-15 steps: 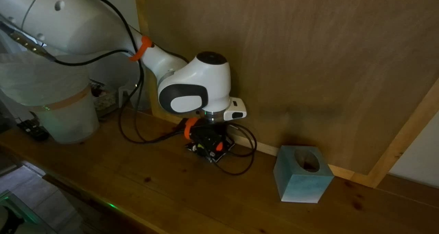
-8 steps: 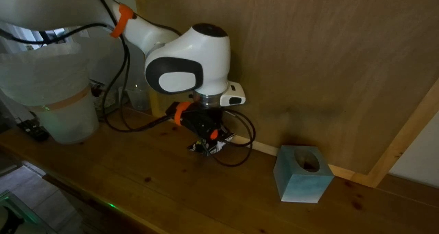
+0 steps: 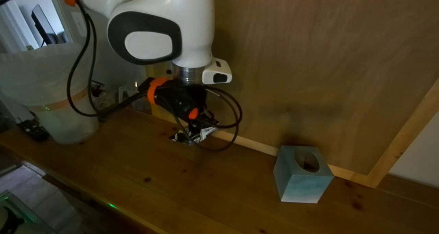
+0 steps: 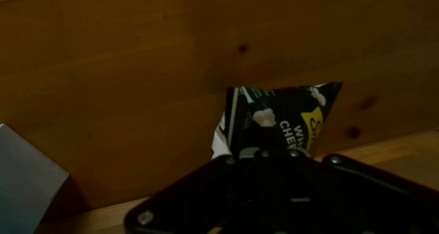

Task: Place the packet of popcorns in the bin

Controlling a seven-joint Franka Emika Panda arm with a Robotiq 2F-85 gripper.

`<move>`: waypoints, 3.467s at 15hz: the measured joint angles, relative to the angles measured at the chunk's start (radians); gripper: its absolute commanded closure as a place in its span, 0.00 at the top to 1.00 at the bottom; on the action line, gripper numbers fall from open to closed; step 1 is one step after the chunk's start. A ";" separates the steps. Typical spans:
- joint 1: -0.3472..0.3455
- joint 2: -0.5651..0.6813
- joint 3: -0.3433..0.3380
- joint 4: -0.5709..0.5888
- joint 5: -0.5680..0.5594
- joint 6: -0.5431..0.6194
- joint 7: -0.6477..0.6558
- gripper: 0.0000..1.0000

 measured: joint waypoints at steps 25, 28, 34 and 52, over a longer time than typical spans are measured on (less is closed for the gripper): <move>0.240 -0.426 -0.019 -0.052 0.049 -0.345 -0.008 0.00; 0.281 -0.458 -0.019 -0.021 0.077 -0.417 -0.037 0.00; 0.332 -0.528 -0.020 0.065 0.101 -0.577 -0.071 0.00; 0.553 -0.514 0.163 0.202 0.218 -0.742 -0.074 0.00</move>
